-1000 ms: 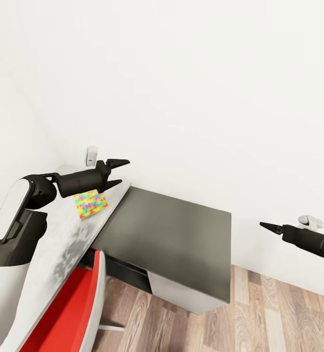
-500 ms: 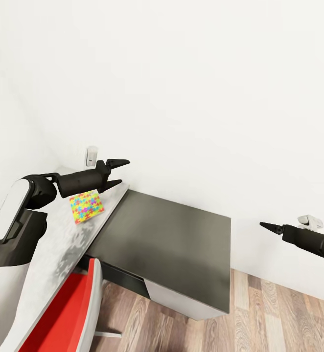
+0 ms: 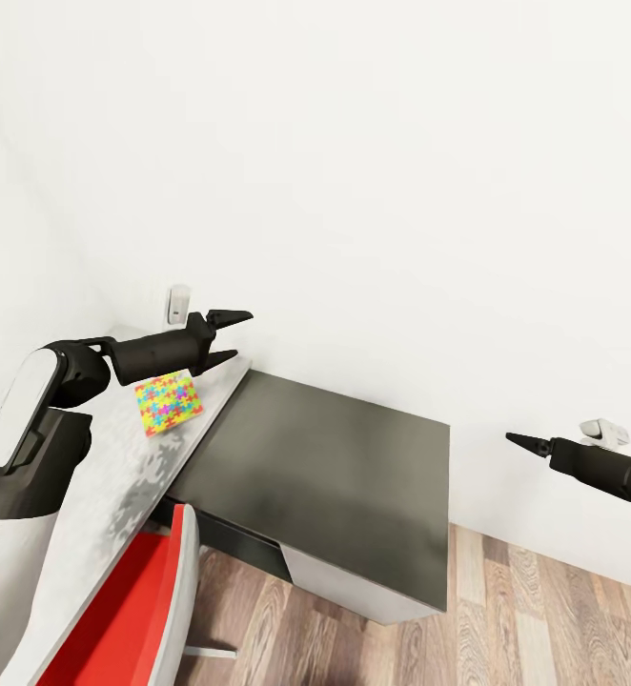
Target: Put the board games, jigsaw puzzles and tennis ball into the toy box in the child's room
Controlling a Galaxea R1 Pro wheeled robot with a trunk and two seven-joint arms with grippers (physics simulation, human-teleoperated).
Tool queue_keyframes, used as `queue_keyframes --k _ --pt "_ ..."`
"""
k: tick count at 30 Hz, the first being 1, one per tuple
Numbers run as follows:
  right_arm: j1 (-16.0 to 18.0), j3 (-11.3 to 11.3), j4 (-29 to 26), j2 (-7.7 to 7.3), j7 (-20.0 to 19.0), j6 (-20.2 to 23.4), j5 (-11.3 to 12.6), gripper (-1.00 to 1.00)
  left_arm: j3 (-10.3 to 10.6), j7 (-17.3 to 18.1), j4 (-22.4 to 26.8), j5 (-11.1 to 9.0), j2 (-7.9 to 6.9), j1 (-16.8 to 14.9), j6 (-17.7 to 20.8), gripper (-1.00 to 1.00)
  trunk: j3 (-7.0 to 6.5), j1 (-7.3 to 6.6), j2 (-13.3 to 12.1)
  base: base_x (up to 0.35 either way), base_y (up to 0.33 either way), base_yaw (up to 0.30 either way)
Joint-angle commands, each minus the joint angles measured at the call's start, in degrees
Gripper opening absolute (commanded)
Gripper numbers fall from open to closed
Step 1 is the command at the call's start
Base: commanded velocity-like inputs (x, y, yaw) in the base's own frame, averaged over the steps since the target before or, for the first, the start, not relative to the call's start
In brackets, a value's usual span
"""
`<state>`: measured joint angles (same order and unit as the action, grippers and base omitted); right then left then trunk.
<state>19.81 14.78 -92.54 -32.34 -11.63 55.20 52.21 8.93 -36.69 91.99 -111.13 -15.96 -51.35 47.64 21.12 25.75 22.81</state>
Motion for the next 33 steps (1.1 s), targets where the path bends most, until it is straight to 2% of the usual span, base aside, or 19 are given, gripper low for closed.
queue_keyframes --k 1,25,33 --pt "0.1 0.1 0.0 0.00 -0.6 0.3 -0.5 1.00 0.0 -0.6 0.1 -0.6 -0.03 -0.1 -0.1 1.00 0.10 0.03 0.1 0.001 -0.001 0.000" --pt "0.1 0.4 0.1 0.07 -0.6 0.1 -0.5 1.00 0.0 -0.7 0.0 -0.6 -0.12 -0.1 0.0 1.00 0.10 0.03 0.1 0.000 0.000 0.000" --pt "0.1 0.3 0.1 0.03 -0.7 -0.2 -0.5 1.00 0.0 -0.7 -0.1 -0.6 -0.74 -0.1 0.0 1.00 0.10 0.03 0.1 0.001 0.000 0.000"
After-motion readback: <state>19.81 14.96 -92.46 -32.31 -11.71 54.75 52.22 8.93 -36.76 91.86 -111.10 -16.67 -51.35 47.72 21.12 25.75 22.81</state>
